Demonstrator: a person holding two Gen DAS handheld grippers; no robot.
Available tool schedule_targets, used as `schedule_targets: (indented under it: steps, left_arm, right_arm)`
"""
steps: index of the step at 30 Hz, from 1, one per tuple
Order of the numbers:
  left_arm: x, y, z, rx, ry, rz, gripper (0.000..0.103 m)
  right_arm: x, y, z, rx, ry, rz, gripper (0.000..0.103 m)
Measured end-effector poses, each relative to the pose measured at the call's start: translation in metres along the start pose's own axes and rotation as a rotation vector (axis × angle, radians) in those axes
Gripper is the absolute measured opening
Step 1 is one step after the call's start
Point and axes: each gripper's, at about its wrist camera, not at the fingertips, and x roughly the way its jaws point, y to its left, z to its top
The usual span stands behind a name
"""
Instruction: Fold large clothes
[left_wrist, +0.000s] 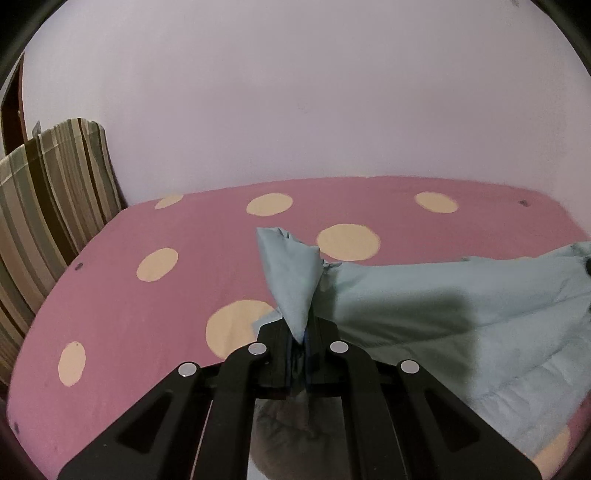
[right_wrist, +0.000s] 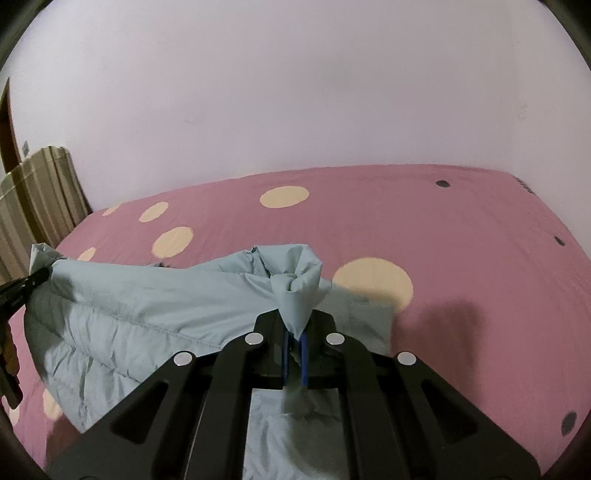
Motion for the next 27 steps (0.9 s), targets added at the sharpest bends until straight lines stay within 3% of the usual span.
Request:
schedule_targets:
  steps: [8,13,23,27]
  left_arm:
    - [0.097,-0.022,-0.017,0.051,0.156,0.139,0.004]
    - [0.131,-0.041,-0.041,0.134,0.174,0.217,0.004]
    - [0.156,-0.043,-0.053,0.121,0.191,0.250,0.004]
    - [0.138,-0.042,-0.040,0.136,0.208,0.283,0.009]
  right_arm:
    - [0.096,0.006,-0.004,-0.021,0.135,-0.073,0.004]
    - [0.144,-0.001,-0.033,-0.008,0.231,-0.127,0.006]
    - [0.157,-0.007,-0.046,0.048,0.217,-0.105,0.006]
    - [0.145,0.001,-0.036,0.021,0.213,-0.132,0.015]
